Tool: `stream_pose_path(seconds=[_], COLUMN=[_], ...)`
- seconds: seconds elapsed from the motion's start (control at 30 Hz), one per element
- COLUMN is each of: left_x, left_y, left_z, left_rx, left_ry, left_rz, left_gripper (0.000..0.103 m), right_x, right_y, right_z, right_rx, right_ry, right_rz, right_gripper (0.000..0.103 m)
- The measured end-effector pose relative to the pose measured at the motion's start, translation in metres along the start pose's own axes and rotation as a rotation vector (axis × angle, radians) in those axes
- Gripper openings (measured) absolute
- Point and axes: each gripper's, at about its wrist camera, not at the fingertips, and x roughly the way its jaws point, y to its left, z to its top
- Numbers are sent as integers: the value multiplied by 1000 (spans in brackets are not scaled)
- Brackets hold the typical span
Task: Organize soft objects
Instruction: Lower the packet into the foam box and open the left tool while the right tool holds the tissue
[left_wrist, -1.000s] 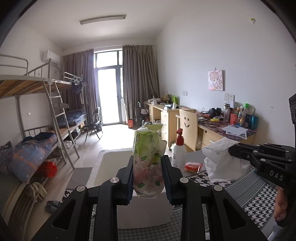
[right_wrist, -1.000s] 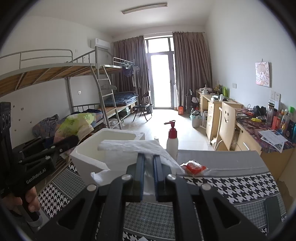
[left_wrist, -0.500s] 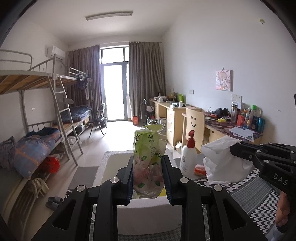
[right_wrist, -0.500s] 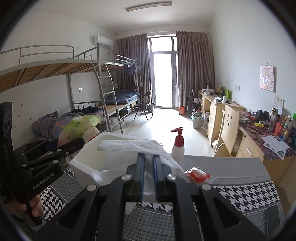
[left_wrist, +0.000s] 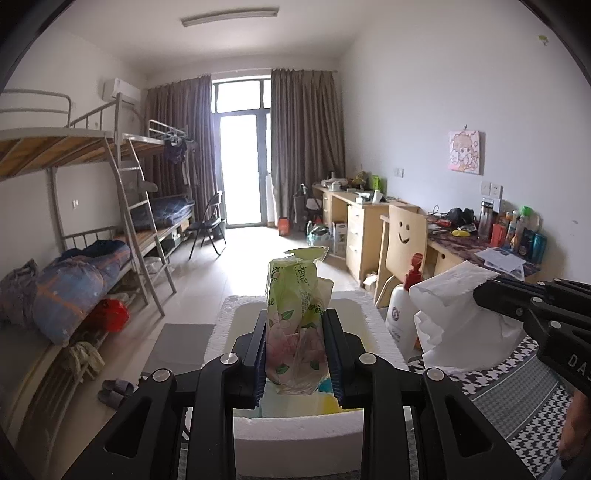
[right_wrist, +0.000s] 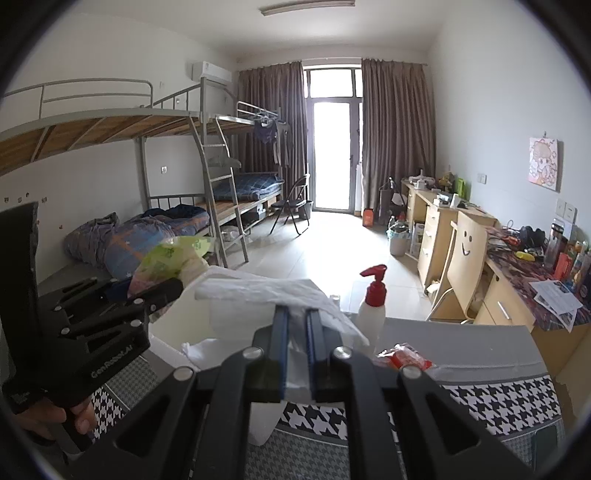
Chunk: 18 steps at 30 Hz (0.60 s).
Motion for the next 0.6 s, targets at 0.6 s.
stream_pose_path(seconds=[0.6], left_x=[32], left_y=[7], left_z=[1], left_rx=[-6], left_ry=[73], left_rz=[22], left_gripper=[58], right_x=[24], right_y=[8], right_z=[6], right_rx=[-12], right_ry=[37], right_rz=[7], right_gripper=[12])
